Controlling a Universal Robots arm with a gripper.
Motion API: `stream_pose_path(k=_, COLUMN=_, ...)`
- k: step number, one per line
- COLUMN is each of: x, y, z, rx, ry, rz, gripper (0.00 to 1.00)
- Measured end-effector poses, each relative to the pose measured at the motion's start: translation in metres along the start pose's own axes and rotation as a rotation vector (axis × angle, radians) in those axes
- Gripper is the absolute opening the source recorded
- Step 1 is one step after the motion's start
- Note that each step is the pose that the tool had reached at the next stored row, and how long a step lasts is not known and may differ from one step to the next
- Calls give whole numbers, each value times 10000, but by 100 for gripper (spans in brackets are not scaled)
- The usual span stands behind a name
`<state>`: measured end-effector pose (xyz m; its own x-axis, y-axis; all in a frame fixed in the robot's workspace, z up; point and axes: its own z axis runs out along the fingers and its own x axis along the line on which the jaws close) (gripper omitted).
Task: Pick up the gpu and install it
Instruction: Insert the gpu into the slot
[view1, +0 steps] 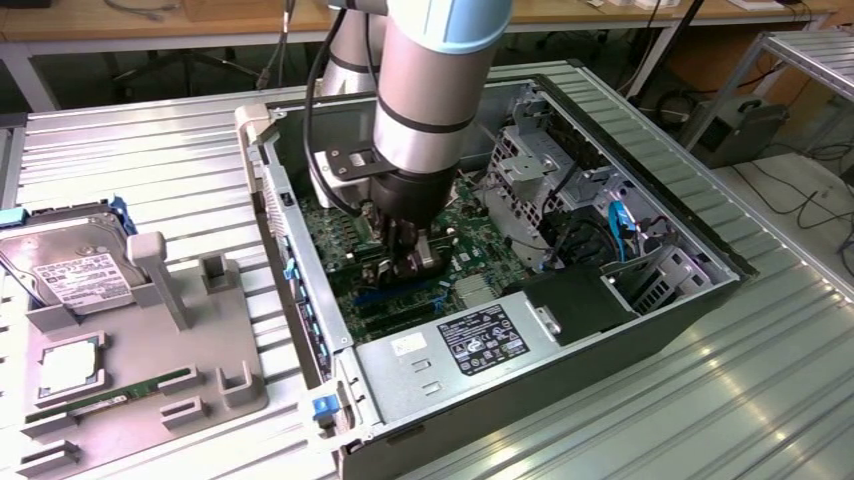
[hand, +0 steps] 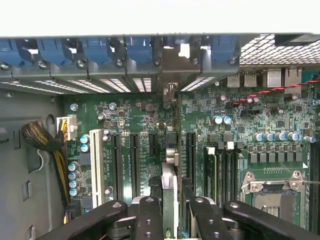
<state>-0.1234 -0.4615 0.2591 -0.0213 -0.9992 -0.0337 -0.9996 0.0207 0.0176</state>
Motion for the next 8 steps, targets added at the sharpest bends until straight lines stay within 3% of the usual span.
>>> stream_pose_path(k=8, x=1, y=6, z=37, rx=2, ry=-4, rz=0, gripper=26)
